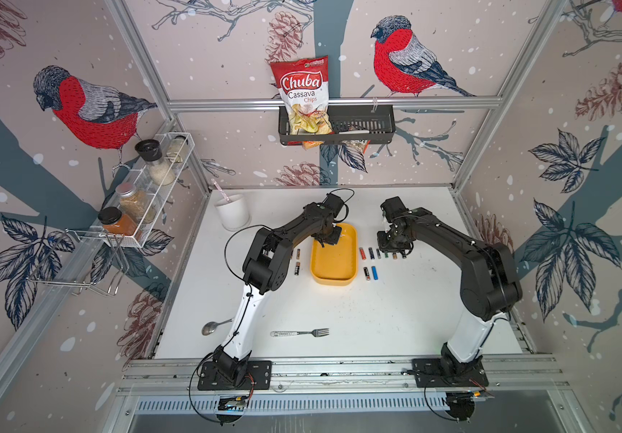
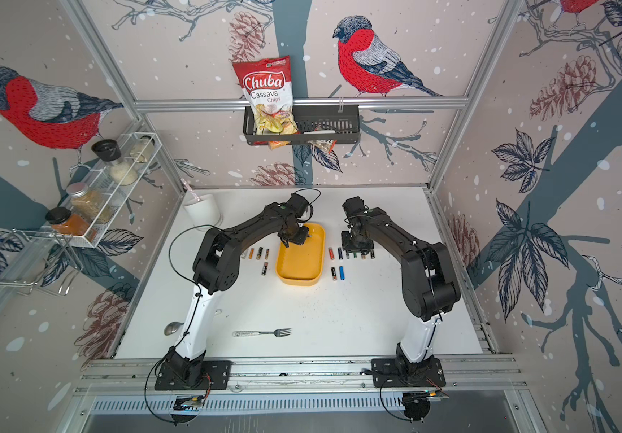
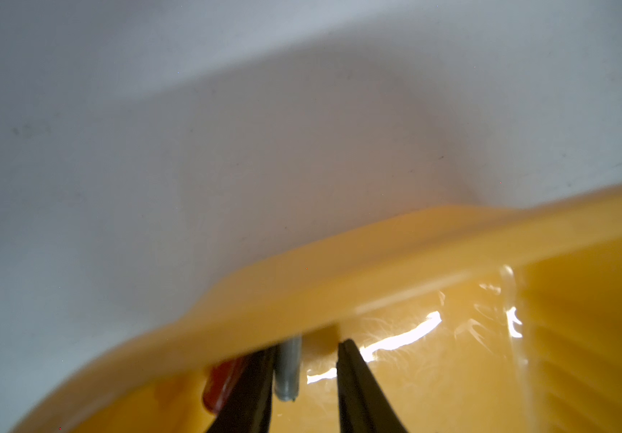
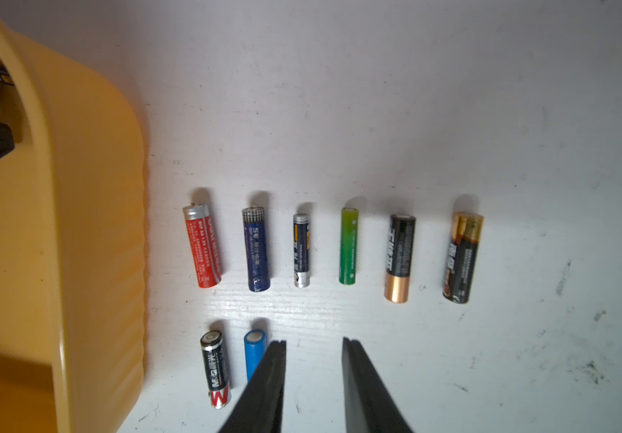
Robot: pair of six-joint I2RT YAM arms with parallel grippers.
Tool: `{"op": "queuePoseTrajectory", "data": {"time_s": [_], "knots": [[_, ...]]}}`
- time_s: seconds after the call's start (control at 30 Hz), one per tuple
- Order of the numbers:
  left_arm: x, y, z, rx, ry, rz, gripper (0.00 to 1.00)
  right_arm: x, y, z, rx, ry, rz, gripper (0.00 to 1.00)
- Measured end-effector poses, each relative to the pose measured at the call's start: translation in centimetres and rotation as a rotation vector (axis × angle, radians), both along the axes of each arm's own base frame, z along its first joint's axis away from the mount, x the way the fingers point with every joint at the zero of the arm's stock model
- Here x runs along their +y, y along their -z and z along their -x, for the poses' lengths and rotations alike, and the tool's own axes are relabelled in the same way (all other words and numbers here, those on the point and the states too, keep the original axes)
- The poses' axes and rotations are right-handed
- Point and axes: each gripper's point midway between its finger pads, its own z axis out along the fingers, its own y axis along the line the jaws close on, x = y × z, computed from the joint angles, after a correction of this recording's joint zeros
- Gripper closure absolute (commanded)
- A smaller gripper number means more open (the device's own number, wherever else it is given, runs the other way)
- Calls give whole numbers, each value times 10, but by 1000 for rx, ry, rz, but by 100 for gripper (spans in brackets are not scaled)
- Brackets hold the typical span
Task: Take the batteries out of the storage box
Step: Pick up the battery from the storage box.
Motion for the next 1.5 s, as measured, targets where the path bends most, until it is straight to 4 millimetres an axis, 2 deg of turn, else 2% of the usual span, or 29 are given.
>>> {"op": "queuePoseTrajectory", "data": {"time_s": [0.3,0.57,0.93,1.3,1.5], "knots": [[-1,2,1,4,1,1,83,-1,1,1,4,2,0,68],[-3,1,3,11,-12,15,85,-3,2,2,7,5,-2,68],[-3,-21,13,-3,-16,53,85,-1,-1,0,-1,2,-8,68],[9,-47,29,-16,-48,77,85,11,-6,-5,-16,-22,-25,68],[22,-60,34,-30,-72,90,85,15,-12,-8,-31,-28,-32,68]]}}
